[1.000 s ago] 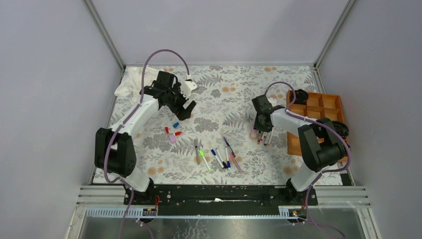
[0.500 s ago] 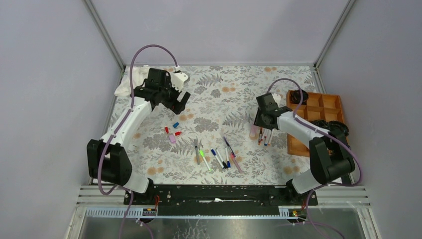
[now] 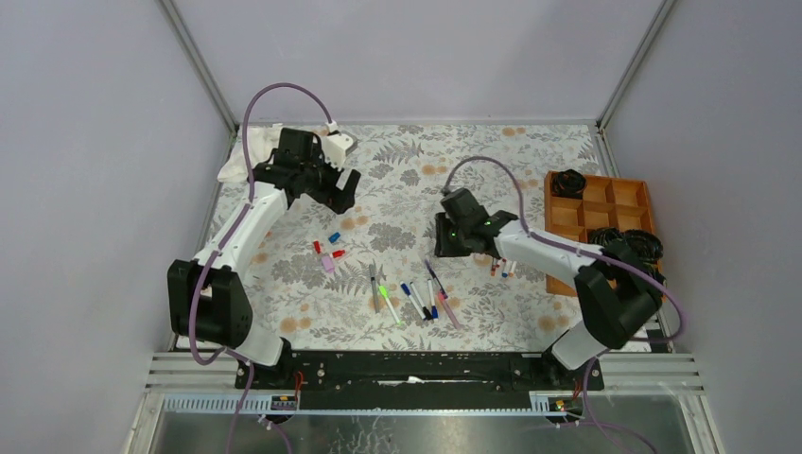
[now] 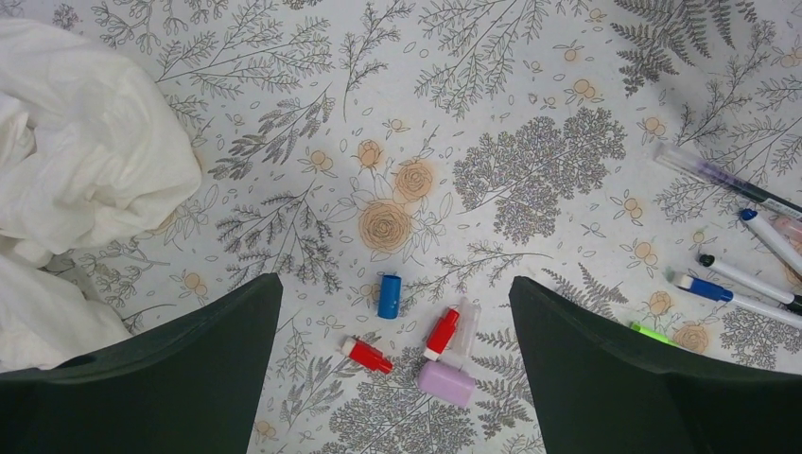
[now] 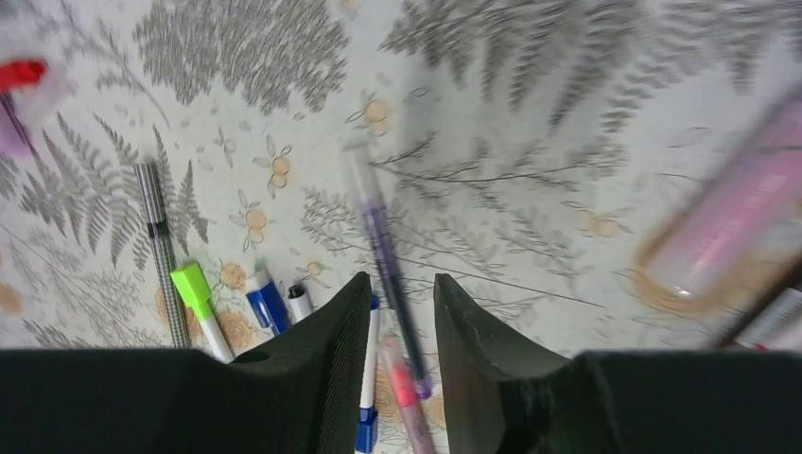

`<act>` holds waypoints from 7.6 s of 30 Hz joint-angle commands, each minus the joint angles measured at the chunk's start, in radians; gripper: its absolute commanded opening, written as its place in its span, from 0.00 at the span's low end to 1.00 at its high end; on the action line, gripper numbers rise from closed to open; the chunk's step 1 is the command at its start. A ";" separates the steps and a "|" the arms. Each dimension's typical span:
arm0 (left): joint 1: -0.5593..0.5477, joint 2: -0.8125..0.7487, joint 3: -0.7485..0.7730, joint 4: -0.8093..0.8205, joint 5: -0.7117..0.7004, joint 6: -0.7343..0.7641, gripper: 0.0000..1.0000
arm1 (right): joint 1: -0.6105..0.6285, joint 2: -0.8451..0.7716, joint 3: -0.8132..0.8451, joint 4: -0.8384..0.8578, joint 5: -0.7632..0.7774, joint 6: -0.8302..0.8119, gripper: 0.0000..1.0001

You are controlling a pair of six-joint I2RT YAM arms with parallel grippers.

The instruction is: Open the pen caps

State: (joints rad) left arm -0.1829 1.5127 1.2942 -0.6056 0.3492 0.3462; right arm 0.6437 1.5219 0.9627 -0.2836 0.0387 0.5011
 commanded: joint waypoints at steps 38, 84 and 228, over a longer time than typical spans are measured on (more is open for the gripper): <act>0.002 -0.063 -0.162 -0.138 0.316 0.396 0.98 | 0.076 0.160 0.274 -0.091 -0.400 -0.207 0.00; -0.280 -0.105 -0.139 -0.448 0.364 0.751 0.07 | 0.093 0.382 0.359 0.013 -1.234 -0.032 0.37; -0.044 -0.119 -0.085 -0.299 0.210 0.373 0.99 | 0.236 0.004 -0.053 -0.040 0.101 -0.073 0.00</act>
State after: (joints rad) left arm -0.2283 1.4189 1.2156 -0.8490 0.4755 0.6498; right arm 0.9493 1.5661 0.8474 -0.3248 0.1745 0.4759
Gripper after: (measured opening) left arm 0.984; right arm 0.038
